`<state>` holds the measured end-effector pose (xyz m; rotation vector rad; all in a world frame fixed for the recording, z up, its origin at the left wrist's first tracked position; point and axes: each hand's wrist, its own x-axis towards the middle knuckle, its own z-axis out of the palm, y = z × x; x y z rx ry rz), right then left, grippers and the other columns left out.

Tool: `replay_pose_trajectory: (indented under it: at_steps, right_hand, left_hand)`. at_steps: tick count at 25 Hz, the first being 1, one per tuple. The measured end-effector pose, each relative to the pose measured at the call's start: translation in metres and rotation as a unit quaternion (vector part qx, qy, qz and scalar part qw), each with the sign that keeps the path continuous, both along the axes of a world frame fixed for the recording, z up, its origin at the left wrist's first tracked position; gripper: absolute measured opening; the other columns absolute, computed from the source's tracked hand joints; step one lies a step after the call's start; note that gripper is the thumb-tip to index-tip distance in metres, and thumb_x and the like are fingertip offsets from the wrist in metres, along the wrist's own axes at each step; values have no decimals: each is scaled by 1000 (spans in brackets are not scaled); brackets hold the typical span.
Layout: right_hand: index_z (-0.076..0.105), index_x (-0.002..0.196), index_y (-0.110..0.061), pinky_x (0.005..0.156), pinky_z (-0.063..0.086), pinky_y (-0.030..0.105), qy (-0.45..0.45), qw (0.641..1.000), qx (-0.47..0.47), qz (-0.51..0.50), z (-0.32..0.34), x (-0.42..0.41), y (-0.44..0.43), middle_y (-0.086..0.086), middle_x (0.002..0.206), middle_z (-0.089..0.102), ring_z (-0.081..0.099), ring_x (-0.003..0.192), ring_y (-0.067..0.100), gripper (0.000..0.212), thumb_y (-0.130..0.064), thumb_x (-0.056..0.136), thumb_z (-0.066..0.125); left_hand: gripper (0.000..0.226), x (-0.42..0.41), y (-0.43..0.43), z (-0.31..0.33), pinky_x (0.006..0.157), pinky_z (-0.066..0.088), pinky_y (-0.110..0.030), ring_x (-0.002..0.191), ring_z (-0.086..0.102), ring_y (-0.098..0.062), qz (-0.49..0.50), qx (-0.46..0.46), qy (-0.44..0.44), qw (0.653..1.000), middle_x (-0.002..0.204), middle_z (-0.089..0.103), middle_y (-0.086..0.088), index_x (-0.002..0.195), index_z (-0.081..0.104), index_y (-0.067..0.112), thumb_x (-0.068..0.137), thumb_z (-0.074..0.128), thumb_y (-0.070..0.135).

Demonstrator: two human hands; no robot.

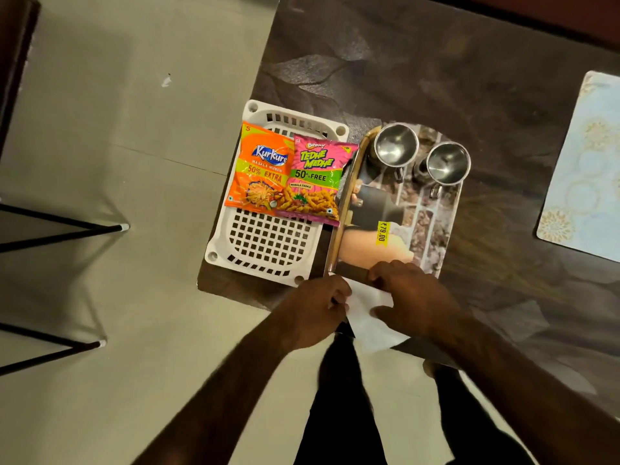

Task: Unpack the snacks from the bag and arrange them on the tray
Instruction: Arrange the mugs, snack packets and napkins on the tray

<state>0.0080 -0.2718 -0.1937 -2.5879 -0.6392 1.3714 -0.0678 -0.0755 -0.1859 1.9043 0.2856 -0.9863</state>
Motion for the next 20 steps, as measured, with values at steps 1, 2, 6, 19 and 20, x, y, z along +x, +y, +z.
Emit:
replay_pose_trajectory:
  at_steps: [1, 2, 6, 19, 20]
  right_hand:
    - [61, 123, -30, 91, 52, 41, 9, 1000, 2, 0, -2, -1, 3, 0, 117, 61, 58, 111, 25, 47, -41, 80, 75]
    - [64, 124, -29, 90, 53, 41, 24, 1000, 11, -7, -3, -1, 5, 3, 116, 61, 59, 110, 27, 44, -35, 81, 75]
    - [72, 114, -20, 85, 52, 36, 104, 987, 110, -56, 4, 8, 2, 4, 107, 63, 60, 98, 22, 32, -22, 83, 79]
    - [66, 117, -11, 79, 58, 33, 179, 900, 267, -294, 27, 33, 27, 13, 106, 67, 64, 89, 14, 34, -1, 86, 74]
    - [66, 117, -9, 77, 58, 33, 168, 902, 256, -303, 28, 33, 20, 14, 106, 68, 65, 89, 14, 32, 1, 87, 72]
  left_hand:
    - [24, -3, -7, -3, 89, 54, -26, 100, 65, -8, 8, 6, -6, 1000, 110, 70, 4, 118, 64, 18, 95, 60, 17]
    - [24, -5, -12, -3, 87, 55, -26, 100, 65, -11, 27, 14, -17, 999, 109, 68, 4, 118, 63, 19, 94, 62, 17]
    - [58, 2, -7, 3, 75, 51, -15, 94, 57, -6, 116, 54, -81, 989, 108, 50, 9, 127, 53, 25, 78, 81, 36]
    - [42, 1, 88, 6, 79, 62, -51, 107, 68, -28, 410, 55, 21, 910, 118, 71, -8, 127, 61, 14, 87, 75, 13]
    - [43, 4, 93, 4, 86, 59, -53, 110, 66, -29, 407, 88, 20, 909, 120, 69, -10, 127, 60, 12, 87, 75, 13]
